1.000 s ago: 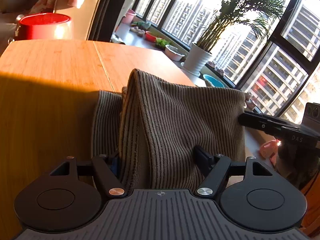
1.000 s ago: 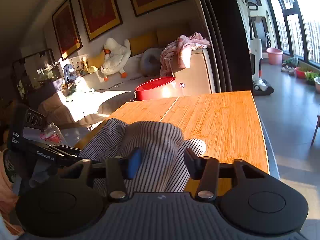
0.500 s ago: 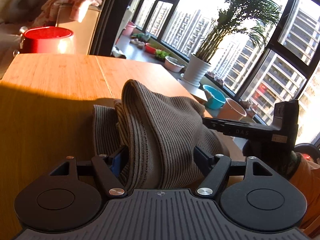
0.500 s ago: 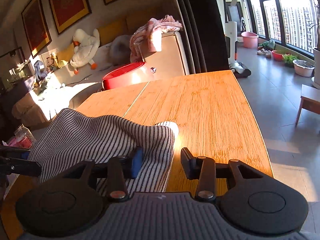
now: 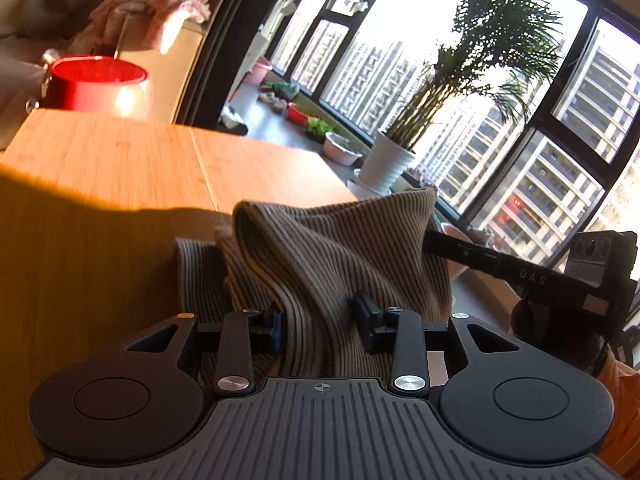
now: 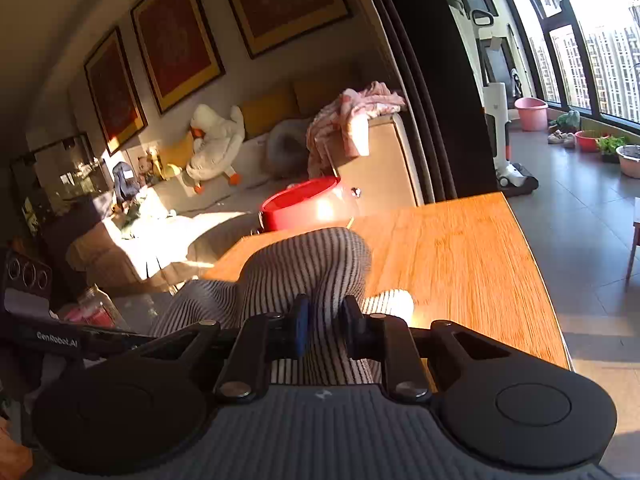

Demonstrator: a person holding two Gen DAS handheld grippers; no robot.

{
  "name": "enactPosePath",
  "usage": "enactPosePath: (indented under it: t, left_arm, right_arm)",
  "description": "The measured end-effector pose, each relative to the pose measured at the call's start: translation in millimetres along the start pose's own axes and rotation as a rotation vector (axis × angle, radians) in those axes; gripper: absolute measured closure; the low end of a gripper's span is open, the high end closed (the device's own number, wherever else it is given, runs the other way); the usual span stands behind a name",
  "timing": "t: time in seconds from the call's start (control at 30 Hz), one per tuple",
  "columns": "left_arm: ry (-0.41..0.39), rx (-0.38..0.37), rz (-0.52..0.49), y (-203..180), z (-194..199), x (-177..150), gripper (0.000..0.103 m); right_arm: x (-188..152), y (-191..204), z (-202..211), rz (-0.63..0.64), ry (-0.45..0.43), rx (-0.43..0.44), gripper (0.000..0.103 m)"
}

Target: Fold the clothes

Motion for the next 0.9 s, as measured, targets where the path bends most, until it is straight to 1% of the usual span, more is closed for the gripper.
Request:
enactPosePath:
  t: [0.03, 0.07, 0.13, 0.2, 0.23, 0.3, 0.33, 0.43, 0.47, 0.5, 0.53, 0.57, 0.63, 0.7, 0.77, 0.8, 0.83, 0.9]
  left_arm:
    - [-0.006, 0.029, 0.003, 1.9, -2.2, 4.7, 0.066]
    - [-0.005, 0.063, 0.007, 4.7, -6.9, 8.5, 0.066]
    - [0.007, 0.142, 0.01, 11.1, -18.7, 13.2, 0.064]
    - [0.02, 0.19, 0.005, 17.3, -28.8, 13.9, 0.055]
    - [0.017, 0.195, 0.005, 18.2, -29.1, 14.3, 0.052]
    - [0.0, 0.211, -0.007, 15.0, -23.3, 16.1, 0.051]
    - [-0.008, 0.219, -0.013, 13.4, -20.4, 17.0, 0.051]
    - [-0.064, 0.235, -0.038, 6.0, -4.0, 21.1, 0.053]
    - [-0.088, 0.226, -0.046, 4.0, 2.6, 23.0, 0.052]
    - [-0.111, 0.216, -0.055, 2.3, 8.4, 25.4, 0.052]
    - [-0.124, 0.204, -0.062, 1.7, 10.7, 28.8, 0.05]
    - [-0.126, 0.194, -0.058, 2.6, 8.8, 32.5, 0.046]
    - [-0.129, 0.174, -0.049, 4.6, 5.0, 39.8, 0.046]
    - [-0.128, 0.153, -0.036, 7.5, -0.5, 47.4, 0.046]
    - [-0.101, 0.152, -0.004, 15.4, -14.7, 53.0, 0.046]
    - [-0.087, 0.165, 0.007, 18.8, -21.3, 53.1, 0.046]
    - [-0.073, 0.174, 0.02, 23.3, -25.6, 51.9, 0.046]
    - [-0.064, 0.166, 0.047, 30.7, -24.5, 47.2, 0.046]
  right_arm:
    - [9.7, -1.6, -3.6, -0.013, -0.003, 0.0, 0.087]
    - [18.0, -3.2, -12.4, -0.012, 0.006, -0.02, 0.087]
    - [23.5, -6.6, -40.0, 0.014, 0.054, -0.096, 0.087]
    - [16.5, -12.9, -77.1, 0.033, 0.151, -0.158, 0.087]
    - [12.1, -15.0, -87.7, 0.036, 0.166, -0.179, 0.086]
    - [9.0, -13.9, -89.8, 0.045, 0.14, -0.211, 0.08]
    - [9.5, -12.2, -87.9, 0.047, 0.132, -0.22, 0.079]
    - [9.1, -4.9, -63.6, 0.066, 0.09, -0.243, 0.065]
    - [7.8, -4.0, -51.9, 0.06, 0.075, -0.231, 0.055]
    - [5.5, -5.1, -35.2, 0.04, 0.059, -0.2, 0.043]
    - [1.7, -6.5, -21.7, 0.014, 0.053, -0.167, 0.04]
    - [-3.9, -9.0, -8.8, -0.021, 0.057, -0.128, 0.038]
    - [-17.4, -13.9, 5.6, -0.108, 0.094, -0.048, 0.038]
    - [-34.7, -17.8, 7.2, -0.213, 0.155, 0.029, 0.038]
    - [-50.4, -19.3, 4.3, -0.299, 0.209, 0.09, 0.038]
    - [-57.4, -18.8, 0.4, -0.331, 0.231, 0.111, 0.038]
    - [-61.0, -16.3, -2.5, -0.332, 0.24, 0.106, 0.038]
    - [-57.4, -9.5, -2.4, -0.278, 0.213, 0.068, 0.038]
Point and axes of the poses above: each gripper's, at about its wrist camera, not at the fingertips, and z roughly against the way its jaws point, y to its left, x to its top, the point moved 1 cm from there along -z, roughly the way its jaws point, and after that the axes turned 12 degrees about y, right-handed, at the moved point
